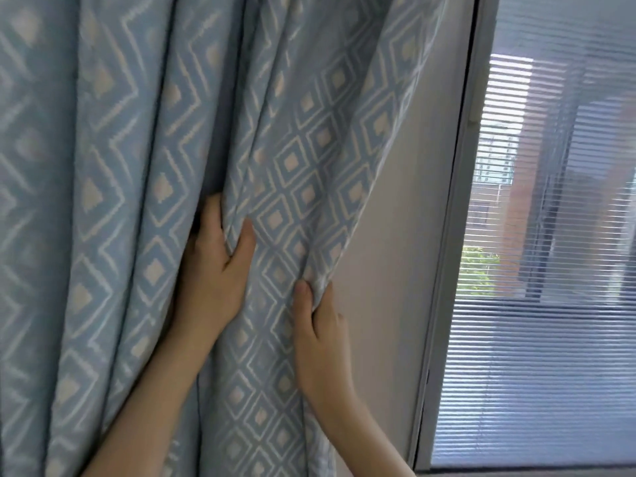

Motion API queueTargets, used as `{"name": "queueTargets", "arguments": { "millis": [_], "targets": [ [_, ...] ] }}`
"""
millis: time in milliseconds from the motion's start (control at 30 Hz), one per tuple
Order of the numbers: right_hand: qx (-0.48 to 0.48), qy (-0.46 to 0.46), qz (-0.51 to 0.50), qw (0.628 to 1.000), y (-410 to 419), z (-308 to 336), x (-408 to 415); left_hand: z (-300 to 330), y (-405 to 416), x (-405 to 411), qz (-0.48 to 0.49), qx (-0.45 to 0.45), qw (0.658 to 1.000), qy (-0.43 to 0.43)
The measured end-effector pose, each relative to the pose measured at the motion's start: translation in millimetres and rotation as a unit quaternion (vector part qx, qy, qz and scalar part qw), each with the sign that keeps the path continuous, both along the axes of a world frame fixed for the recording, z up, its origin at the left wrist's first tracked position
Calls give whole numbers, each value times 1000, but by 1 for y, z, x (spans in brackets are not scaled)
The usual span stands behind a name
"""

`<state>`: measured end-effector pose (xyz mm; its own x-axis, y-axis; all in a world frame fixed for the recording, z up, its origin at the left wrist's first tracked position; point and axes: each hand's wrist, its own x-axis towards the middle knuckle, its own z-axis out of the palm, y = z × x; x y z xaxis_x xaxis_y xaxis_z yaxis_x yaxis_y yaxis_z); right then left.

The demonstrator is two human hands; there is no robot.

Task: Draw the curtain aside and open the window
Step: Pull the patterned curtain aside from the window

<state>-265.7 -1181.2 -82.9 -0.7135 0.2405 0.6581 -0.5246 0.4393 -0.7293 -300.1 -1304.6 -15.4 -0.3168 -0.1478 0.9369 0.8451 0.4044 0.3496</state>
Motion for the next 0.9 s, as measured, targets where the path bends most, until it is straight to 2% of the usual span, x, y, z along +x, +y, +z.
{"name": "queueTargets", "arguments": {
  "millis": [267,467,633,767,900],
  "targets": [
    [27,-14,-31,999,50,0,15,-6,45,14,49,-27,998,-1],
    [103,-23,-127,986,93,0,41,-9,97,42,109,-35,993,-5],
    [80,6,-137,987,144,6,49,-7,140,61,170,-10,985,-5],
    [34,37,-146,988,196,12,64,-4,188,81,173,22,984,42],
    [37,79,-169,982,249,22,82,6,239,109,171,1,973,158]
  ]
}}
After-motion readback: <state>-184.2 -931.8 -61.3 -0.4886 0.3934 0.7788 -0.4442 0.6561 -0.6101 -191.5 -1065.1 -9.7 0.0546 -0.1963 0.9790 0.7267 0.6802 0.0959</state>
